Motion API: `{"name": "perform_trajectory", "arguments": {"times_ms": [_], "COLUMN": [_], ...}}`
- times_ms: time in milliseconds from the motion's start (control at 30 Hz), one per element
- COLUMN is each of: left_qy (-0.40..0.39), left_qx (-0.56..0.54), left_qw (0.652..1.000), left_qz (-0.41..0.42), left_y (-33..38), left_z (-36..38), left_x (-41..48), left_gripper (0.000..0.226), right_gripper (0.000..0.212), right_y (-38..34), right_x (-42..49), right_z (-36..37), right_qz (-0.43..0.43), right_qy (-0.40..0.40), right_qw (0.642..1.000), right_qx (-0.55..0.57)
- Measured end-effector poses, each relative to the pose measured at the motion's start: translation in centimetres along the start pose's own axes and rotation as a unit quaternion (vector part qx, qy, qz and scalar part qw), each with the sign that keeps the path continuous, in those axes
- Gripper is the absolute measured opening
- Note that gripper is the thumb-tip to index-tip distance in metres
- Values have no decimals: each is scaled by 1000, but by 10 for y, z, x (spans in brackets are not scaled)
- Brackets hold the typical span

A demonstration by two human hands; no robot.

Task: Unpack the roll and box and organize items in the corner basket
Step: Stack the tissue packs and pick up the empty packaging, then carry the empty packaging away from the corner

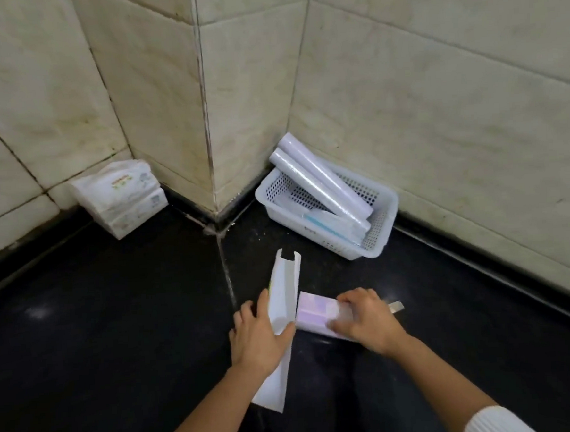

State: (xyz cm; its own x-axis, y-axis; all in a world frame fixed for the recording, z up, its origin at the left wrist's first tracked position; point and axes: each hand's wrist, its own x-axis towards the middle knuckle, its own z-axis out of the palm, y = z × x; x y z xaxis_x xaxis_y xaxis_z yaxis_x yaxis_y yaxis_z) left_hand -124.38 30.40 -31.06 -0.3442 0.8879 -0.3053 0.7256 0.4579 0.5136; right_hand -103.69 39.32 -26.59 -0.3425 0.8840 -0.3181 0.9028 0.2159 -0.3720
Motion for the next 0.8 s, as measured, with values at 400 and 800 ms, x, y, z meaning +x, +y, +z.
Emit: {"name": "perform_trajectory", "arguments": {"times_ms": [400, 800], "left_qy": [18, 340], "left_qx": [-115, -321], "left_qw": [991, 840], "left_qz": [-67, -273], "left_y": [4, -23], "left_z": [3, 47], "left_x": [-52, -250], "left_gripper": [56, 47], "right_gripper": [50, 50], "right_y": [12, -55], "right_x": [-31, -107], "right_z": [23, 68], "right_qz": [4, -250], "right_qy": [-5, -154], "right_qw": [997, 944], "right_qx": [-76, 153]}}
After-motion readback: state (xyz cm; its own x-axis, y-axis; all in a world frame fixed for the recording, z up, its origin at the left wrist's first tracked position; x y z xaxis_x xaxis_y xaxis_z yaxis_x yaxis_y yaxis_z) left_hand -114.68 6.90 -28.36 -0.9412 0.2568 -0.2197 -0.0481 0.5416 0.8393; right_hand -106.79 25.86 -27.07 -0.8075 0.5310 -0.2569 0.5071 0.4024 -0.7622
